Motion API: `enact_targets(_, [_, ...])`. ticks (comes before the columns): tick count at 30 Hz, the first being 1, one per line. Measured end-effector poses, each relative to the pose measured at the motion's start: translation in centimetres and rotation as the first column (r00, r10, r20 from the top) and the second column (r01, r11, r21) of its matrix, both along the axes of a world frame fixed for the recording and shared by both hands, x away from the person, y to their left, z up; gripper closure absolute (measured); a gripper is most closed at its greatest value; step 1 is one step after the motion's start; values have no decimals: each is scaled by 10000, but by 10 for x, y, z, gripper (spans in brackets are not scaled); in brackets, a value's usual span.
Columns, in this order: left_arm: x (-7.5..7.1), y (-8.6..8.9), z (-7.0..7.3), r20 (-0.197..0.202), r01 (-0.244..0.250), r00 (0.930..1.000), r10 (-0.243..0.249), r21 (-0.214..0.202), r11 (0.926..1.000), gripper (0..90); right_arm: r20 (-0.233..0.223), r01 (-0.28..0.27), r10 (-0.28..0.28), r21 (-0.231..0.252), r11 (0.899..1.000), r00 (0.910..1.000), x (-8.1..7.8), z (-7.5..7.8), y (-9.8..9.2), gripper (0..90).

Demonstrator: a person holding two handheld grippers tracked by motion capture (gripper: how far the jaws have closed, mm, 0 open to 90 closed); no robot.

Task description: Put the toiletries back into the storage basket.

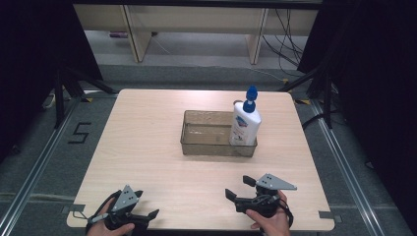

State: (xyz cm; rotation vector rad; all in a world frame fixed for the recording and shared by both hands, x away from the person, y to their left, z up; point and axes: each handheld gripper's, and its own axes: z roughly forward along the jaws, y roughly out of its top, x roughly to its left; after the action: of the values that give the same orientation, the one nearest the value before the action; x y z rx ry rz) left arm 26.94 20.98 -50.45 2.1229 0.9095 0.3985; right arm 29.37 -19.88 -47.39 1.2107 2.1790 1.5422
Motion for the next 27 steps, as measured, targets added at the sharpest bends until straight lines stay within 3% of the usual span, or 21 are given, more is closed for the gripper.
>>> enact_targets(3, [0,0,0,15,-17,10000,17,-22,10000,149,230,52,-48,-212,9998,9997,-2,-1,0,154])
enact_targets(4, [0,0,0,13,-10,10000,10,-11,10000,149,-258,80,-77,88,9999,9996,-6,0,2,154])
enact_targets(7, [0,0,0,-13,20,10000,-20,19,10000,149,144,-9,15,-399,9992,9999,-4,-2,0,154])
enact_targets(9, [-1,-1,0,-29,-8,10000,7,-162,9999,149,109,-34,37,-249,9997,9999,-5,-2,0,154])
enact_targets(10, [0,0,0,22,0,10000,0,-40,10000,149,-333,94,-95,-41,9999,9994,-8,-1,2,153])
enact_targets(11, [0,0,0,19,-10,10000,10,-21,10000,149,34,67,-66,-339,9994,10000,-6,-2,0,154])
enact_targets(14, [0,0,0,-3,18,10000,-18,-32,10000,149,26,-15,16,-310,9995,10000,-6,-4,0,153])
enact_targets(15, [-1,-2,-1,-25,-33,10000,32,-255,9997,149,-33,-55,54,-283,9996,10000,-7,-3,0,153])
enact_targets(16, [-1,-2,-1,9,-62,10000,62,-288,9996,148,-299,46,-48,-80,10000,9995,-10,-3,1,154])
enact_targets(17, [0,-1,0,39,-20,10000,20,-26,10000,148,-144,14,-16,-190,9998,9999,-9,-3,1,153])
enact_targets(22, [0,0,0,-1,4,10000,-4,-15,10000,149,188,3,8,-539,9985,9998,-9,-5,0,154])
enact_targets(27, [0,0,0,20,3,10000,-3,10,10000,148,-64,-65,62,-417,9991,10000,-11,-6,1,153])
